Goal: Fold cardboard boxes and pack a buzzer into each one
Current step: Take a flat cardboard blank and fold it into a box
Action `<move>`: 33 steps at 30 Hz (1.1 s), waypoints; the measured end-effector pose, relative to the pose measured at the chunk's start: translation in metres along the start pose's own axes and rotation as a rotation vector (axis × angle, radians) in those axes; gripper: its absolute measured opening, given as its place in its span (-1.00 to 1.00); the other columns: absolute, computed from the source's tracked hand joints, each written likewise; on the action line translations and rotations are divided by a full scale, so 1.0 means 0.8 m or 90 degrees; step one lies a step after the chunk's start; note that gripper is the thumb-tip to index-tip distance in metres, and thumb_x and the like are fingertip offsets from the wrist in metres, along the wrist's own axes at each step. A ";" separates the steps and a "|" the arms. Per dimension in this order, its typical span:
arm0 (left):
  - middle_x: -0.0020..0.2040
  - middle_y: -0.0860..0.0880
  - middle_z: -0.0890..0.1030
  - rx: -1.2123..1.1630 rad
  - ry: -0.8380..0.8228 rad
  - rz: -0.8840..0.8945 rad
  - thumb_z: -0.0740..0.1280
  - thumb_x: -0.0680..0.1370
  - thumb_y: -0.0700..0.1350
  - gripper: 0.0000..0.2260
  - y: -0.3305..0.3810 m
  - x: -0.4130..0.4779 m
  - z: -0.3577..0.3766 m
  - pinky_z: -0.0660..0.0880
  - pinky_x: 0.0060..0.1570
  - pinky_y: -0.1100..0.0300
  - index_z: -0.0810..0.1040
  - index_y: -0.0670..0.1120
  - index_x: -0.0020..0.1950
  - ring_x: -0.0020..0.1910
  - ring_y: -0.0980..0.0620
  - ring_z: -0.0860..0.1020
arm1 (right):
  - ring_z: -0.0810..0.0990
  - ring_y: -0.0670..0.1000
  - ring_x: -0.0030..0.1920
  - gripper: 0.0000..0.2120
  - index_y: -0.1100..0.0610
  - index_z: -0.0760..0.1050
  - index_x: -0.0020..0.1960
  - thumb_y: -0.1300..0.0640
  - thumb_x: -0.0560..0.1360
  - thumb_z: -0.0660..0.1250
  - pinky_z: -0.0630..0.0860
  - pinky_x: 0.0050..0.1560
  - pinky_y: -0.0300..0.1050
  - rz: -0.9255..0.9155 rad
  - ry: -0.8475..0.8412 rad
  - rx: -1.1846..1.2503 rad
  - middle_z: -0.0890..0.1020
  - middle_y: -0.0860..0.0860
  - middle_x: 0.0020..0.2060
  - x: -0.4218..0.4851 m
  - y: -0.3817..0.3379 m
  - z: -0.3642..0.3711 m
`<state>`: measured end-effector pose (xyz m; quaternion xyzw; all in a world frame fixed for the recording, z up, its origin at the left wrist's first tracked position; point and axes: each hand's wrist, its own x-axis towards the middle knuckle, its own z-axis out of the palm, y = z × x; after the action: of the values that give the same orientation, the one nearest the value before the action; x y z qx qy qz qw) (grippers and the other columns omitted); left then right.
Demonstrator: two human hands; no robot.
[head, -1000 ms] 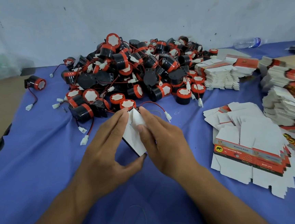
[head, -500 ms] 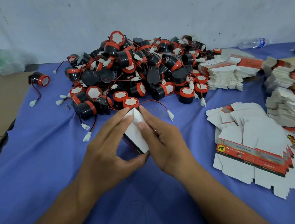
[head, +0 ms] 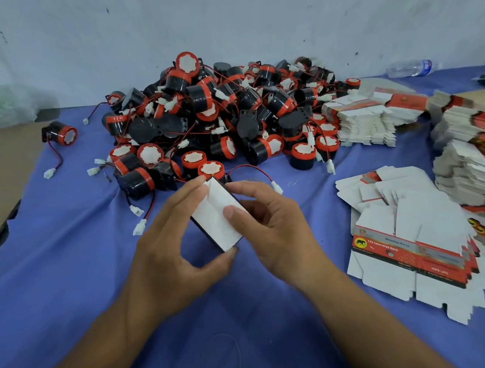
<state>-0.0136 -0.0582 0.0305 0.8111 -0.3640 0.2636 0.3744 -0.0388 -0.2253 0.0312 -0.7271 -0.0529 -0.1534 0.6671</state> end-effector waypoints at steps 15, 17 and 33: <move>0.46 0.00 0.30 -0.070 -0.046 -0.100 0.47 0.33 0.21 -0.12 -0.016 0.000 0.000 0.22 0.40 0.31 0.21 -0.11 0.52 0.43 0.10 0.29 | 0.46 -0.23 0.24 -0.52 -0.07 0.43 0.27 0.05 0.42 0.53 0.40 0.22 -0.33 -0.033 -0.140 -0.240 0.53 -0.25 0.16 0.003 0.006 -0.034; 0.49 0.05 0.27 -0.042 -0.102 -0.081 0.41 0.43 0.20 -0.23 -0.024 -0.001 0.000 0.16 0.40 0.39 0.19 -0.03 0.52 0.44 0.16 0.24 | 0.35 -0.26 0.26 -0.48 -0.01 0.40 0.29 0.06 0.42 0.54 0.28 0.18 -0.45 -0.124 -0.171 -0.385 0.46 -0.21 0.19 0.004 0.008 -0.041; 0.26 0.03 0.51 0.021 -0.242 0.005 0.50 0.44 -0.24 -0.51 -0.057 0.001 -0.014 0.19 0.32 0.49 0.49 -0.11 0.35 0.23 0.12 0.40 | 0.33 -0.13 0.26 -0.48 0.02 0.43 0.27 -0.06 0.40 0.55 0.21 0.19 -0.50 -0.093 -0.250 -0.519 0.44 -0.14 0.23 0.011 0.010 -0.068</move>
<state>0.0211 -0.0286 0.0183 0.8508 -0.4270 0.1132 0.2846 -0.0368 -0.2811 0.0296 -0.9399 -0.1651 -0.0675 0.2910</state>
